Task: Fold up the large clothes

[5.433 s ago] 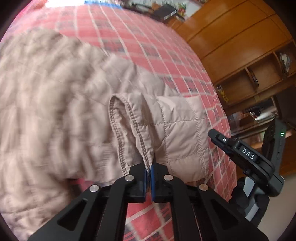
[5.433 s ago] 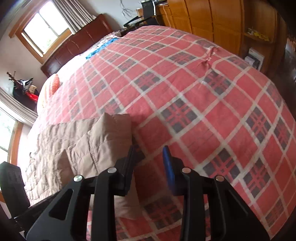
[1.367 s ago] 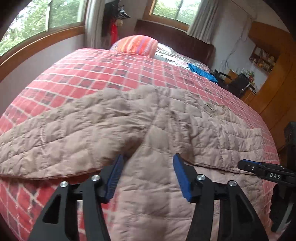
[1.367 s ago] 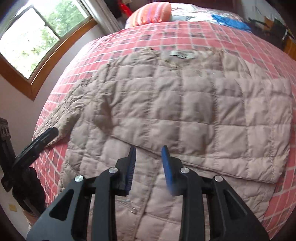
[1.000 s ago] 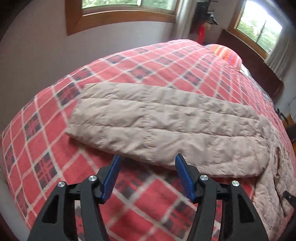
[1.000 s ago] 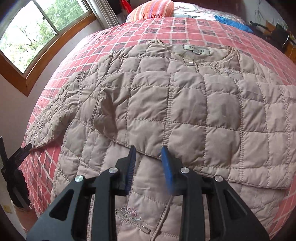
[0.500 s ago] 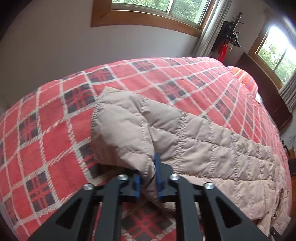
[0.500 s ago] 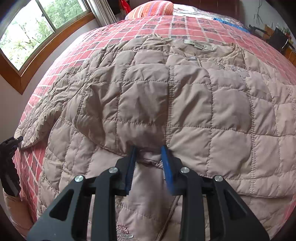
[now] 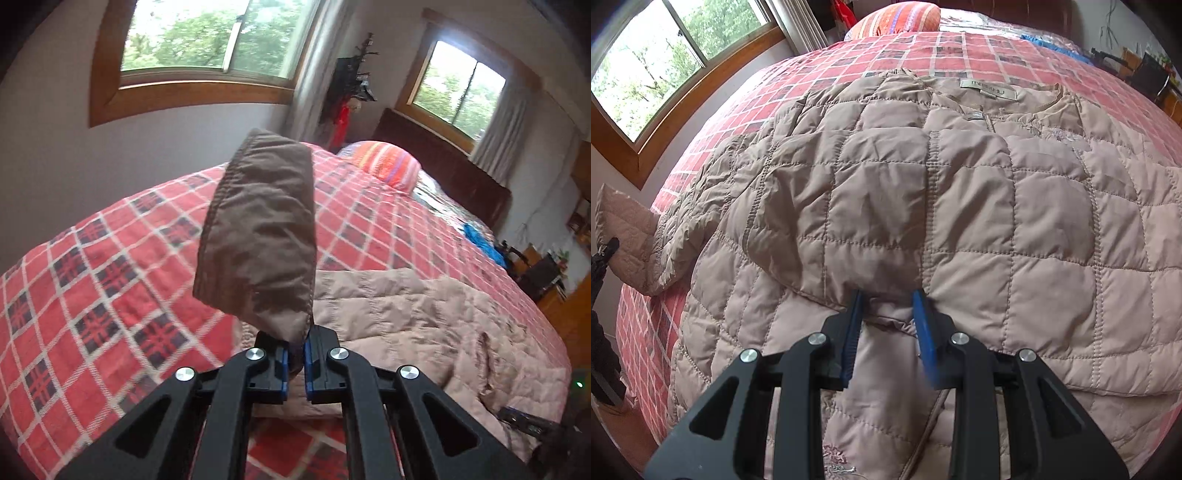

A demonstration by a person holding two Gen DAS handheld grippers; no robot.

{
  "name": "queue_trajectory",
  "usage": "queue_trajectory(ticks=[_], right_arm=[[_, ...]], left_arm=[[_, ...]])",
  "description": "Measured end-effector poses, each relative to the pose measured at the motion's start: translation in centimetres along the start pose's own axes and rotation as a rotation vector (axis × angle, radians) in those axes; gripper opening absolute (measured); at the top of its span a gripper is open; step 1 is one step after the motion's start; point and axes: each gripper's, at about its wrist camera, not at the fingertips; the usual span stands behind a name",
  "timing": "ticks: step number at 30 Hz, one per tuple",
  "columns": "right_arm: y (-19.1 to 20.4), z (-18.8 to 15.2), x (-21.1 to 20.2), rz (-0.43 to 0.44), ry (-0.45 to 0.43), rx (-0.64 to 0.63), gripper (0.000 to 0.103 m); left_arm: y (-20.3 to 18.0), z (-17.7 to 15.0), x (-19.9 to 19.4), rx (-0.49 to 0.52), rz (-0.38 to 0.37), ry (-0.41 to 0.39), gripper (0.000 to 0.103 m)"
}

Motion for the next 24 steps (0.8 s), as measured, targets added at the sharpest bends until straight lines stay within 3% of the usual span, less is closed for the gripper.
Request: queue_trajectory(ticks=[4,8,18,19,21,22,24], right_arm=[[-0.2,-0.1,-0.2,0.005,0.0,0.001,0.028],[-0.3,-0.2,-0.3,0.016,-0.001,0.004,0.027],[-0.5,-0.3,-0.4,0.027,-0.001,0.004,0.026],[-0.5,-0.3,-0.4,0.027,-0.001,0.003,0.026],[-0.4,-0.3,-0.4,0.026,-0.002,0.001,0.026],[-0.4,-0.2,-0.3,0.026,-0.002,0.004,0.026],[-0.3,-0.2,-0.3,0.027,-0.003,0.006,0.026]], left_arm=[[-5.5,-2.2,0.5,0.107,-0.089,0.041,0.005],[-9.3,-4.5,2.1,0.161,-0.133,0.096,0.005],[-12.1,-8.9,6.7,0.259,-0.157,0.254,0.007],[-12.2,-9.1,6.8,0.272,-0.174,0.27,0.008],[-12.2,-9.3,6.3,0.291,-0.23,0.316,0.02],[-12.2,-9.3,5.8,0.291,-0.276,0.347,0.03],[-12.1,-9.4,4.7,0.291,-0.374,0.402,0.036]])
Point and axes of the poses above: each gripper's, at about its wrist camera, not at the fingertips, and x roughly the way its jaws point, y to its left, z to its top, and after that the axes turned 10 degrees about -x, right-handed
